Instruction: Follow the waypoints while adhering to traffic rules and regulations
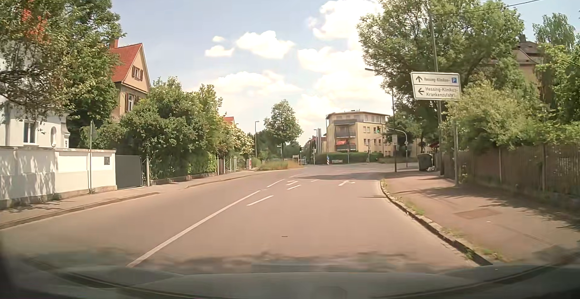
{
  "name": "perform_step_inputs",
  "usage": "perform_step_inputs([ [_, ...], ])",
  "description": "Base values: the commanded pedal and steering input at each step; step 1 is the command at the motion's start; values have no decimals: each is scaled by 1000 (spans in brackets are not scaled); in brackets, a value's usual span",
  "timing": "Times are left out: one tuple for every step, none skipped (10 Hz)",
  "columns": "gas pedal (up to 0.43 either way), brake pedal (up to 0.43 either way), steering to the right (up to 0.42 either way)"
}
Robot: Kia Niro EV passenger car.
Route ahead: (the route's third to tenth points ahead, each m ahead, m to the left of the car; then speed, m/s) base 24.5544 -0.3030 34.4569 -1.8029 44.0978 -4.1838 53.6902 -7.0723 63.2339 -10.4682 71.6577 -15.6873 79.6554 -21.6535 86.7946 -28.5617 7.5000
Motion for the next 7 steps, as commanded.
perform_step_inputs([
  [157, 0, 33],
  [157, 0, 34],
  [157, 0, 35],
  [157, 0, 34],
  [157, 0, 35],
  [157, 0, 34],
  [157, 0, 33],
])
